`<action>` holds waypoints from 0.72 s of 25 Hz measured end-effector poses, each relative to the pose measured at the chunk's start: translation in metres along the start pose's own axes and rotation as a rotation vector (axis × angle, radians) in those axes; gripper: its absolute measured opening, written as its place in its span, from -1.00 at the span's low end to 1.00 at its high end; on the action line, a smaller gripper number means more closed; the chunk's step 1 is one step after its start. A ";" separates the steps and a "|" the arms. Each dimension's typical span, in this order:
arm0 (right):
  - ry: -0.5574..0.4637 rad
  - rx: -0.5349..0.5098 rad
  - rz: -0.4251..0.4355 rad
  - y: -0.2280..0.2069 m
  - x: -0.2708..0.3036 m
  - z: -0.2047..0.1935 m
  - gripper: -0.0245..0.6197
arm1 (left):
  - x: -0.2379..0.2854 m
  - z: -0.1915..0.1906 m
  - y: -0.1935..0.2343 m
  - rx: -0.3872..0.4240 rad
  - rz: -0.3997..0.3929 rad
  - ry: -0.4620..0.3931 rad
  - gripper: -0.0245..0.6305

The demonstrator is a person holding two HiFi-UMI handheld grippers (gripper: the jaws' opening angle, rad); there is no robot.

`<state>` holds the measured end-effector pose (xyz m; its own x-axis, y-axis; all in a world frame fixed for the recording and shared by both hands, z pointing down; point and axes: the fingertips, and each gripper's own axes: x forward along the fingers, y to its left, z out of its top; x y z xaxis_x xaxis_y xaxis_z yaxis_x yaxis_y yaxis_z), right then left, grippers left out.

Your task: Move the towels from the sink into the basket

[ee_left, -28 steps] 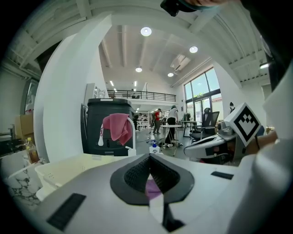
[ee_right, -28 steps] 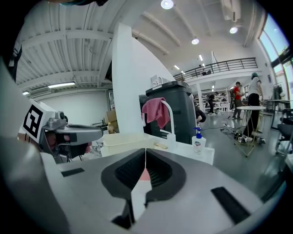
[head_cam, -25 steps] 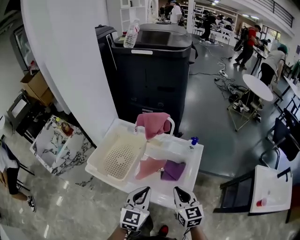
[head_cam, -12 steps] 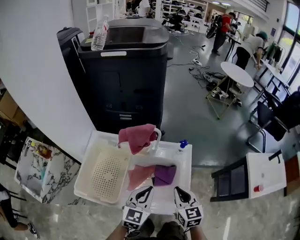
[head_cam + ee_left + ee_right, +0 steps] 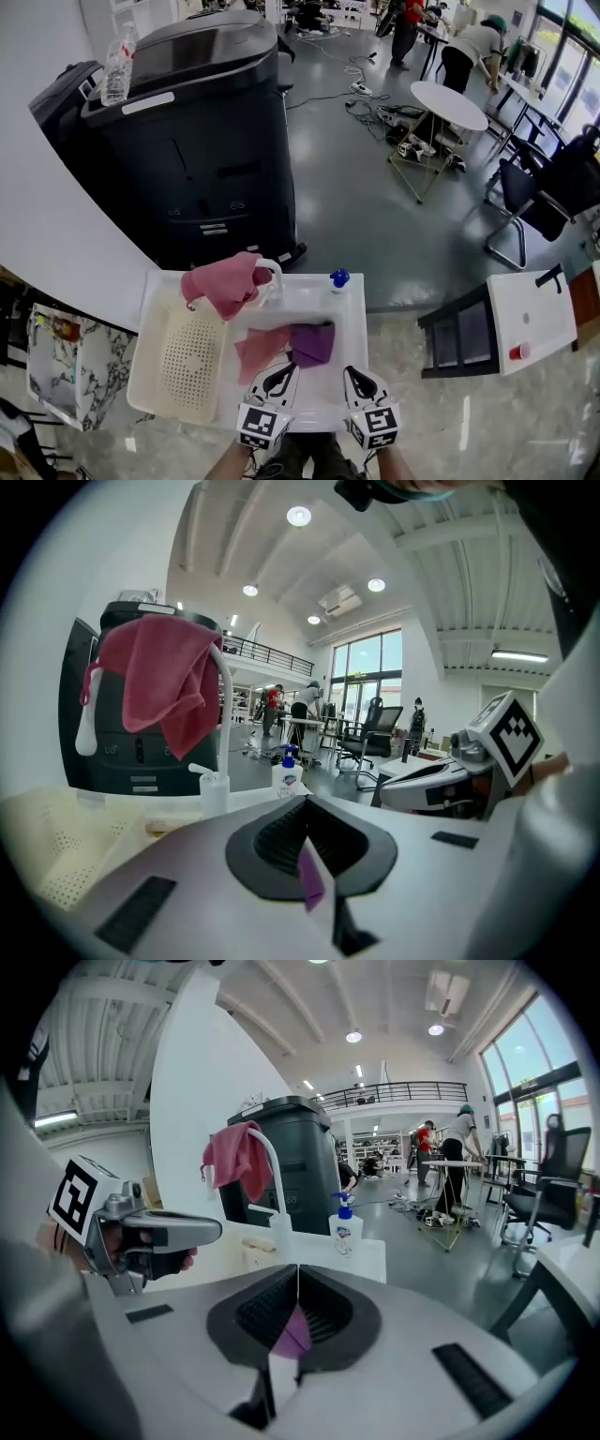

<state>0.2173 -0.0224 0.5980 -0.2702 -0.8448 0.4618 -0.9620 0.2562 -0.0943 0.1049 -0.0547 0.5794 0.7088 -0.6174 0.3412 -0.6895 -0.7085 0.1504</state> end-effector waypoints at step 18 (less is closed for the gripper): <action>0.093 0.103 0.038 -0.050 0.060 -0.064 -0.83 | 0.106 -0.103 0.008 -0.083 -0.046 0.206 -0.92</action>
<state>0.2520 -0.0561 0.6867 -0.3065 -0.7869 0.5356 -0.9513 0.2336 -0.2012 0.1592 -0.0906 0.7129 0.7002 -0.4964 0.5130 -0.6732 -0.6984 0.2430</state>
